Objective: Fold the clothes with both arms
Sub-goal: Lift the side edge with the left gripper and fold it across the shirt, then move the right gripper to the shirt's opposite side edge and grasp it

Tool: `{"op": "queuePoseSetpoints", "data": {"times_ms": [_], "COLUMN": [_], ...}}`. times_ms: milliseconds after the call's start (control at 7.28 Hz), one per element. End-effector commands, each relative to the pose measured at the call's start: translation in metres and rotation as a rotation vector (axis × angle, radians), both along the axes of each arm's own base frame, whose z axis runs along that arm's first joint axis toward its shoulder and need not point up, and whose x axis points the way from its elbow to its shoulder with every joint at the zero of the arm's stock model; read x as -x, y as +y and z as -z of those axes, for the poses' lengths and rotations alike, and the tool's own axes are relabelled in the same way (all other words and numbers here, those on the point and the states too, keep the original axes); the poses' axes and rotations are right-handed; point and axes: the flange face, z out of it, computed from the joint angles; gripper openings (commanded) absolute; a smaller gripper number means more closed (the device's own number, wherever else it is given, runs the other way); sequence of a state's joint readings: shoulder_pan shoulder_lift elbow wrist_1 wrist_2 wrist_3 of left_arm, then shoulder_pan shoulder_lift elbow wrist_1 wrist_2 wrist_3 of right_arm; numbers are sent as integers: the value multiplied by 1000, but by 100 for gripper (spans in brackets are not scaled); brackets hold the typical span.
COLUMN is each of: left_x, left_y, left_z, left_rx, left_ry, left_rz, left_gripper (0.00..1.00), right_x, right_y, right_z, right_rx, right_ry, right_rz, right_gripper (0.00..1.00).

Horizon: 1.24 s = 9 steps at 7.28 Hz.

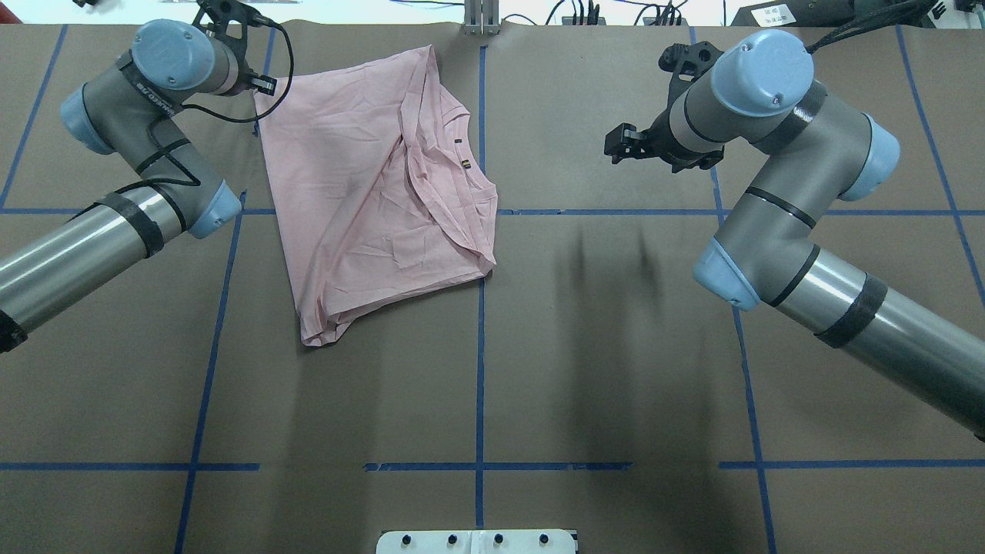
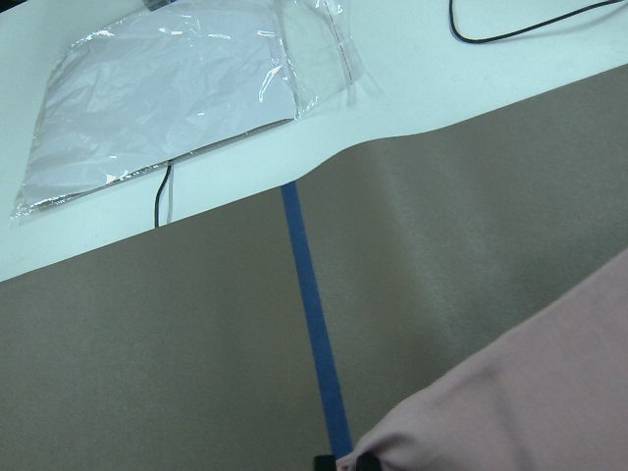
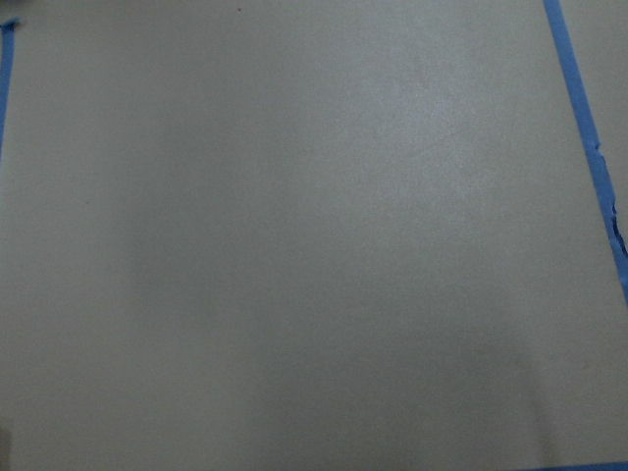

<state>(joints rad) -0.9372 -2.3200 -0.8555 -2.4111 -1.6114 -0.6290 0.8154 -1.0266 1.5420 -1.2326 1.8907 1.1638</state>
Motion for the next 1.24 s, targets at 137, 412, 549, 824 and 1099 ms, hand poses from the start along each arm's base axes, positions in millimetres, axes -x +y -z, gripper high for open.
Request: {"op": "queuePoseSetpoints", "data": {"times_ms": [137, 412, 549, 824, 1099], "left_x": [52, 56, 54, 51, 48], "left_y": [17, 31, 34, 39, 42], "left_z": [19, 41, 45, 37, 37], "left_rx": [-11, -30, -35, -26, -14], "left_ry": [163, 187, 191, 187, 202], "left_rz": [-135, -137, -141, -147, -139], "left_gripper": [100, 100, 100, 100, 100], "right_x": [42, 105, 136, 183, 219], "right_y": [23, 58, 81, 97, 95], "right_z": [40, 92, 115, 130, 137], "right_rx": [163, 280, 350, 365, 404], "right_ry": [-126, -168, -144, -112, -84], "right_rz": [-108, -225, -229, -246, -271], "right_gripper": [93, 82, 78, 78, 70]}}
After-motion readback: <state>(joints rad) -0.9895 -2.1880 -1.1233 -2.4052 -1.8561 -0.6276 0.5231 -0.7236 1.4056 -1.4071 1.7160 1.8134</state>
